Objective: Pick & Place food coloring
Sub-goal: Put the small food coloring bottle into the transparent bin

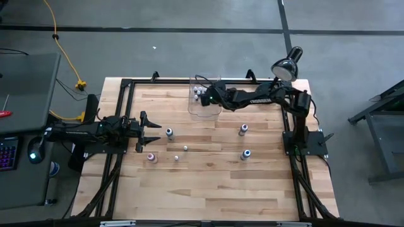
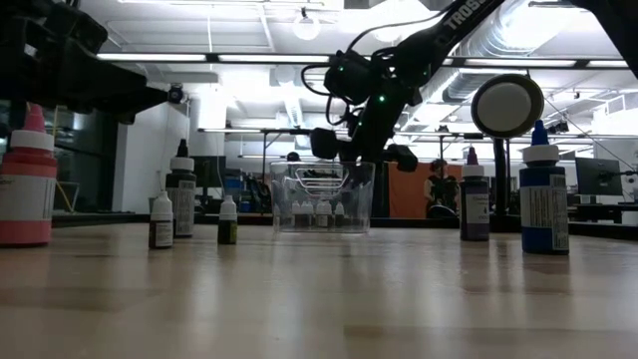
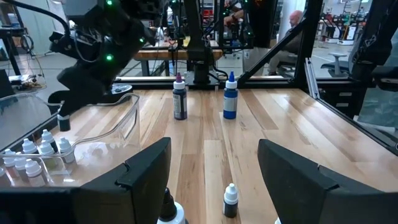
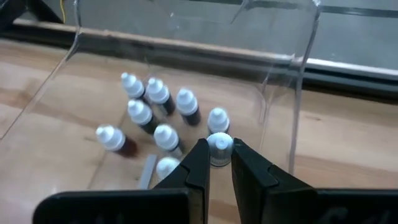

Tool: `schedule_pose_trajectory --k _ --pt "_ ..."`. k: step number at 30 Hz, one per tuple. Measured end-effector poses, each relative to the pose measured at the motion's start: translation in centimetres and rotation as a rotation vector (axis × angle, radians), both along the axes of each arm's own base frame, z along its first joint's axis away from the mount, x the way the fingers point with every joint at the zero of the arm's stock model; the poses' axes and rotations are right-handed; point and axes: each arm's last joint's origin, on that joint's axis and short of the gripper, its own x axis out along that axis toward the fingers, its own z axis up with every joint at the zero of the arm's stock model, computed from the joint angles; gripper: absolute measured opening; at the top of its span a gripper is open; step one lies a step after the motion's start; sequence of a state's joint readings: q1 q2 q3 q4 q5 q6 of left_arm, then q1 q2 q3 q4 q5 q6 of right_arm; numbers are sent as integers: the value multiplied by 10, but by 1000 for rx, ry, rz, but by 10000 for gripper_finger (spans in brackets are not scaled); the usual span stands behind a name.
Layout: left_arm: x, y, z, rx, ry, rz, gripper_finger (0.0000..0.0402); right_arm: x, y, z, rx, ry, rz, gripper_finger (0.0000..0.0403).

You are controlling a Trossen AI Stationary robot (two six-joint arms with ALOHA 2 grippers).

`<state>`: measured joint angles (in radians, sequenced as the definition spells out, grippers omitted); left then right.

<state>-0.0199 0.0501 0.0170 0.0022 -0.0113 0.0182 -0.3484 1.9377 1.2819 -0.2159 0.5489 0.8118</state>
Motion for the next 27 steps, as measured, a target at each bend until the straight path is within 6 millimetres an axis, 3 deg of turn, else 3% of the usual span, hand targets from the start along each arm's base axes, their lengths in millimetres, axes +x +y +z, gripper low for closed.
schedule_pose_trajectory --k 13,20,27 --pt "0 0 0 0 -1 0 239 5 -2 16 -5 65 12 38" --pt "0 0 0 0 0 0 239 24 -8 -1 51 99 71 37" --pt "0 0 0 0 -1 0 239 29 -10 -2 42 96 43 37"
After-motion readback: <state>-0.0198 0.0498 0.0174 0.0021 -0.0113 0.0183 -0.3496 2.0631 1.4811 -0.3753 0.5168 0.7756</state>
